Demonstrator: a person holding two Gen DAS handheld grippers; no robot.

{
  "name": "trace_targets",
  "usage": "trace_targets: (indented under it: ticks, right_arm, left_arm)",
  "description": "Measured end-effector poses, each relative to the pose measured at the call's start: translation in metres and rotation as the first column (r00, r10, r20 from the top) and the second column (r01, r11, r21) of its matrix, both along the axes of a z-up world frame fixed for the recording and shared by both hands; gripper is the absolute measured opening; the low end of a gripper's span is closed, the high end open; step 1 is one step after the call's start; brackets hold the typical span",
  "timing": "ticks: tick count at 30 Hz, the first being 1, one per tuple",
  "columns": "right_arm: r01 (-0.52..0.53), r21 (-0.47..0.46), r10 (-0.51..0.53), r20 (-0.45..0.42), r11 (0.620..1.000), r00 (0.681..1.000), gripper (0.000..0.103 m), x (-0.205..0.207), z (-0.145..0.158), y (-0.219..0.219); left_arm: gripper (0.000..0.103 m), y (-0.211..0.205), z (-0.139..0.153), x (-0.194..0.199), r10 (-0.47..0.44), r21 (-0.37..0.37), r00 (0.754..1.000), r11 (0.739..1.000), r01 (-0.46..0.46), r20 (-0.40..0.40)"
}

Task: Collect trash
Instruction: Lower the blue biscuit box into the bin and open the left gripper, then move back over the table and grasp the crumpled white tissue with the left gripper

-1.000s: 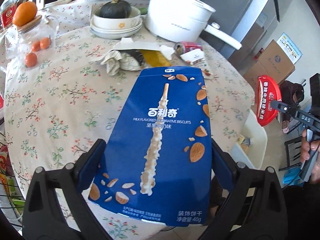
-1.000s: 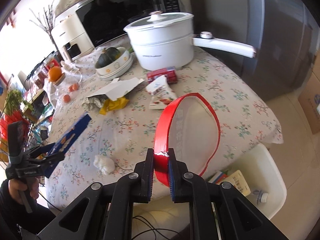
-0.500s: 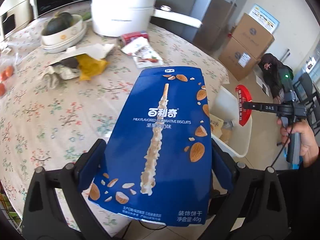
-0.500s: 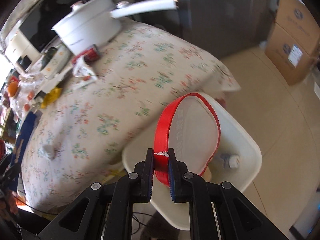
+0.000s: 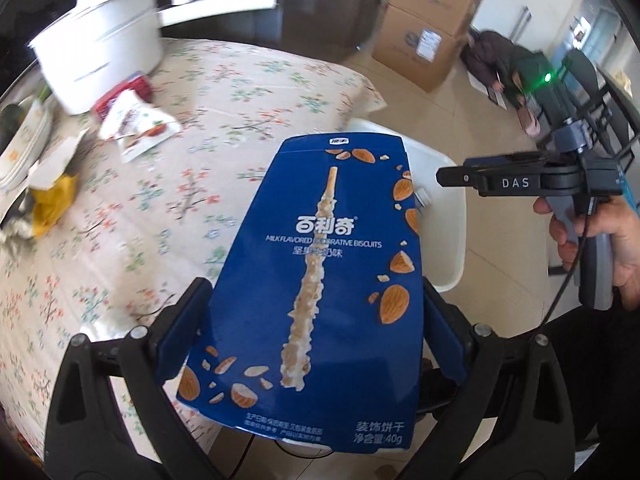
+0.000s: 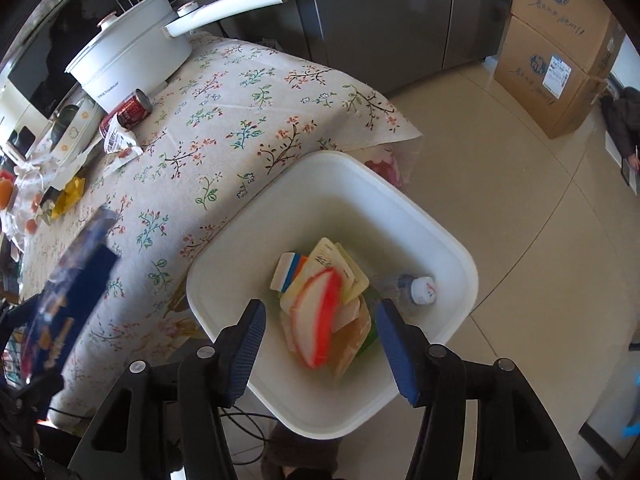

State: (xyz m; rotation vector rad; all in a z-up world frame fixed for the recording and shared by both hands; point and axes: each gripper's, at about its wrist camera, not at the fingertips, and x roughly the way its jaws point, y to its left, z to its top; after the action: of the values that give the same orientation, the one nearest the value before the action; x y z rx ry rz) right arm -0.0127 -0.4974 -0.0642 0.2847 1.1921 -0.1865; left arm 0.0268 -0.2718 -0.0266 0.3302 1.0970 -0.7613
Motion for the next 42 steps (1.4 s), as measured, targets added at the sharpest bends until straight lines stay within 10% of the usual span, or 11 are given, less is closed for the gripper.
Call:
trace_targets:
  ticks: [13,22,42]
  right_arm:
    - [0.01,-0.138,-0.018,-0.056,0.99,0.998,0.06,-0.019,-0.001,-0.015]
    - [0.038,-0.162,-0.048,-0.06,0.986,0.997,0.061,-0.026,0.001,-0.024]
    - [-0.09,-0.199,0.096,0.021,0.976,0.995,0.074,0.008,0.026,0.039]
  left_arm:
    - [0.098,-0.074,-0.039,0.005,-0.131,0.098,0.991,0.986,0.134,-0.035]
    - [0.1,-0.086,-0.042,0.014,-0.152,0.009,0.986,0.988,0.153,-0.07]
    - [0.1,0.065,0.008,0.035,0.064,-0.032,0.996,0.998,-0.063,0.055]
